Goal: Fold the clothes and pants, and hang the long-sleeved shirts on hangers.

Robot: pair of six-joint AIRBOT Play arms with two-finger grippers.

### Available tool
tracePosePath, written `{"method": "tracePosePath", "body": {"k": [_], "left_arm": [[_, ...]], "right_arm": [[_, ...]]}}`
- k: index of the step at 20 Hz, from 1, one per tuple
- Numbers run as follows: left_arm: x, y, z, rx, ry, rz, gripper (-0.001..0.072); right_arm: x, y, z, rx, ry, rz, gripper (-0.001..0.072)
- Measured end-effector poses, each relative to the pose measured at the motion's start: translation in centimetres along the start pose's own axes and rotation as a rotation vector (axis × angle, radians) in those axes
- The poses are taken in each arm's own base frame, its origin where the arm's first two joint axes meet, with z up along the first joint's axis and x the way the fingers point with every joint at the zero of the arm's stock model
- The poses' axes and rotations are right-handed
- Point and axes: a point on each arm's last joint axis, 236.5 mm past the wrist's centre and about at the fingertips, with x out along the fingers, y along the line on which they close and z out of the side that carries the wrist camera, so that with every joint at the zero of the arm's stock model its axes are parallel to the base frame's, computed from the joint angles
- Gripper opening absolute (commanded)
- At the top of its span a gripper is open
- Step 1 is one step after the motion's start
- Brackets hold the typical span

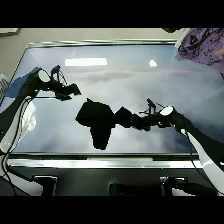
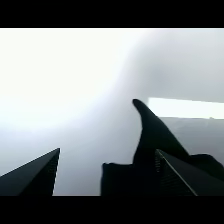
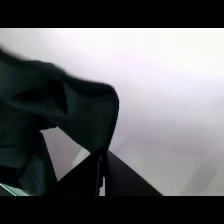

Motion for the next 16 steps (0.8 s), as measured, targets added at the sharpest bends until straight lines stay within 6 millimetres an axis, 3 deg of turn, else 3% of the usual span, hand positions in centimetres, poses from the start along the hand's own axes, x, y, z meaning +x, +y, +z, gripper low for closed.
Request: {"method": "tracePosePath", "body": {"k": [9, 10, 11, 12, 13, 14, 16], "left_arm": [[5.1, -2.9, -1.5, 0.014, 0.052, -0.102, 0.0665], [5.6, -3.1, -1.7, 0.013, 0.059, -0.106, 0.0622], [6.0, -3.3, -1.9, 0.009, 0.065, -0.112, 0.047], [6.5, -3.4, -2.1, 0.004, 0.072, -0.117, 0.0294], [6.8, -3.5, -2.3, 0.0, 0.078, -0.12, 0.0058], [7.0, -3.6, -2.3, -0.003, 0.079, -0.124, 0.0016], [7.1, -3.8, -2.1, -0.005, 0.072, -0.133, 0.0014]], "right_arm": [[-0.8, 0.0, -0.3, -0.011, 0.0, -0.021, 0.0028], [-0.8, 0.0, -0.3, -0.012, 0.001, -0.021, 0.0028], [-0.8, 0.0, -0.4, -0.013, 0.002, -0.023, 0.0028], [-0.8, 0.0, -0.4, -0.013, 0.002, -0.022, 0.0028], [-0.8, 0.0, -0.4, -0.009, 0.003, -0.023, 0.0028], [-0.8, 0.0, -0.5, -0.009, 0.006, -0.022, 0.0027], [-0.9, 0.1, -0.6, -0.012, 0.009, -0.022, 0.0027]]}}
